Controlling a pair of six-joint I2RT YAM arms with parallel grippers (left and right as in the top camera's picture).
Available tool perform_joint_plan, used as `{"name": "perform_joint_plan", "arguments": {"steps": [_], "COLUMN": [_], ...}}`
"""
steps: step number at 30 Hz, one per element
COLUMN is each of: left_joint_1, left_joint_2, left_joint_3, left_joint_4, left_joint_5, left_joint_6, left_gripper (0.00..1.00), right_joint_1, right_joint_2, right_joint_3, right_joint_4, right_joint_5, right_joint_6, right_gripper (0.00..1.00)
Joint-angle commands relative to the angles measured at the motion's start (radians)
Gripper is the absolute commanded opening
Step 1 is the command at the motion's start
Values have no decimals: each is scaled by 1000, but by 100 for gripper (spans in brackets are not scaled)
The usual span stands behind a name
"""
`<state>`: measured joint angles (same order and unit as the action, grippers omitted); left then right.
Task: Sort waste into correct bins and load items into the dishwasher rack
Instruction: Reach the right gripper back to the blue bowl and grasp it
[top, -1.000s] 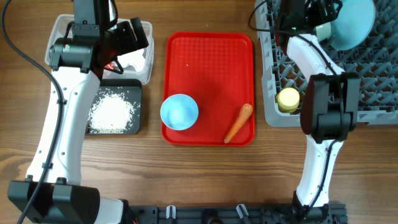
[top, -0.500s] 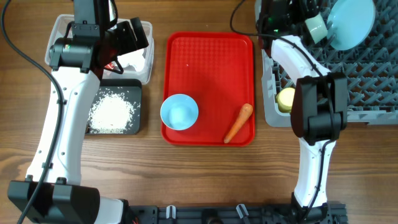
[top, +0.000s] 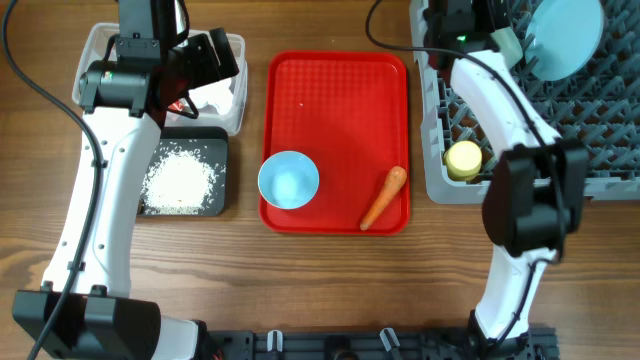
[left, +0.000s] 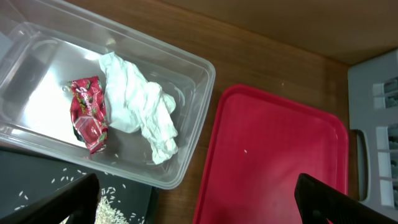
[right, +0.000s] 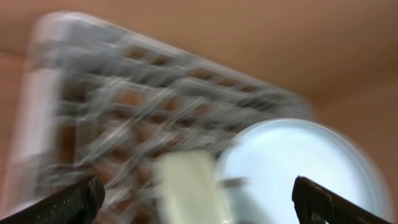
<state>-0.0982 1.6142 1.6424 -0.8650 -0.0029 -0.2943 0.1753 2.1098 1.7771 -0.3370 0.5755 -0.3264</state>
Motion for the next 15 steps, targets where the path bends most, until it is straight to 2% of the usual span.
{"name": "perform_joint_plan", "arguments": {"steps": [1, 4, 6, 9, 15], "left_joint_1": [-2, -2, -2, -2, -2], "left_joint_2": [2, 2, 2, 2, 2], "left_joint_3": [0, 0, 0, 0, 0], "left_joint_4": [3, 3, 3, 3, 3], "left_joint_5": [-10, -10, -10, -10, -10], "left_joint_6": [-9, -9, -9, -9, -9], "left_gripper": [100, 100, 100, 100, 100], "right_joint_1": [13, 13, 16, 39, 114], "right_joint_2": [-53, -51, -46, -26, -12], "right_joint_3": [-3, -3, -3, -6, -58], "right_joint_4": [-191, -348, -428, -496, -505], "right_joint_5": [-649, -1011, -1181, -1208, -1154], "right_joint_6": [151, 150, 138, 97, 94], "right_gripper": [98, 100, 99, 95, 92]}}
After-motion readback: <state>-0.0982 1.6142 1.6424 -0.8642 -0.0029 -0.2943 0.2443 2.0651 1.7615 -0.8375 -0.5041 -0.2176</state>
